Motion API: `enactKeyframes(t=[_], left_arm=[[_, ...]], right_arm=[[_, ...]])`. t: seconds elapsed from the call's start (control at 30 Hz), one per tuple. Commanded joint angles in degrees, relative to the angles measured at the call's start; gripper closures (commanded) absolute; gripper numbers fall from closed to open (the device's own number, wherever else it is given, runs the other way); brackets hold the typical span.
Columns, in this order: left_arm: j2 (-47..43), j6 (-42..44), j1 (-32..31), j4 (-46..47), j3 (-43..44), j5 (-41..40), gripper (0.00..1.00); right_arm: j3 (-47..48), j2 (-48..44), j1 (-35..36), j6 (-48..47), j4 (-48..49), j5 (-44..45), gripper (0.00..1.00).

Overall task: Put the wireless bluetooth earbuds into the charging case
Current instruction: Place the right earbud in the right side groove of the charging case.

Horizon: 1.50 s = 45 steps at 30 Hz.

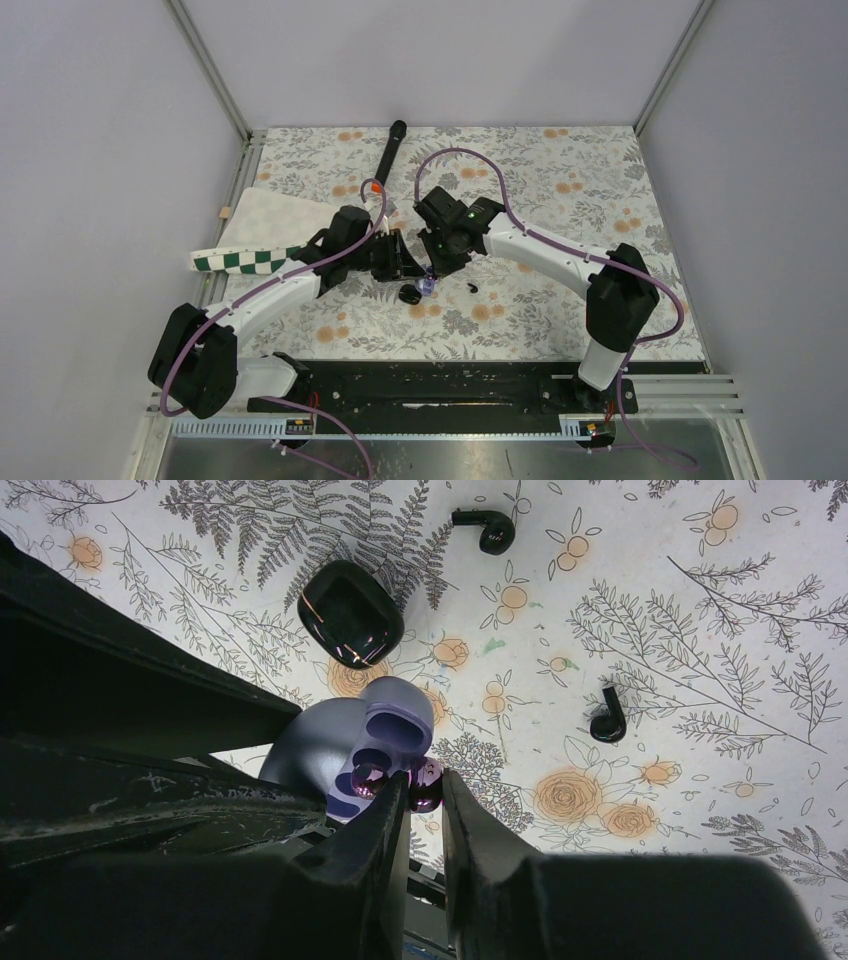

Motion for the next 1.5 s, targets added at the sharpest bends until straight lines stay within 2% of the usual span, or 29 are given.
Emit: enactKeyframes(t=[0.0,0.5,0.8,1.47], left_arm=[[-1.5,0.0,-0.1,3.2,2.3,1.5,1.0],[-1.7,0.2,-0.1,3.2,1.7,1.5,1.0],[-1.8,0.2,-0.1,3.3,1.7,1.4,1.0],[-1.9,0.3,-0.1,3.2,1.4,1.3,1.0]], right_arm=[[2.4,0.2,0.7,-1.0,-1.1,0.7,0.83],[3.6,1.2,0.8,-1.0,-1.6,0.7,0.77],[3.0,1.0,0.8,-0.9,-1.5,2.1,0.69],[3.7,-0.2,0.8,-0.3,-0.9,2.6,0.67]])
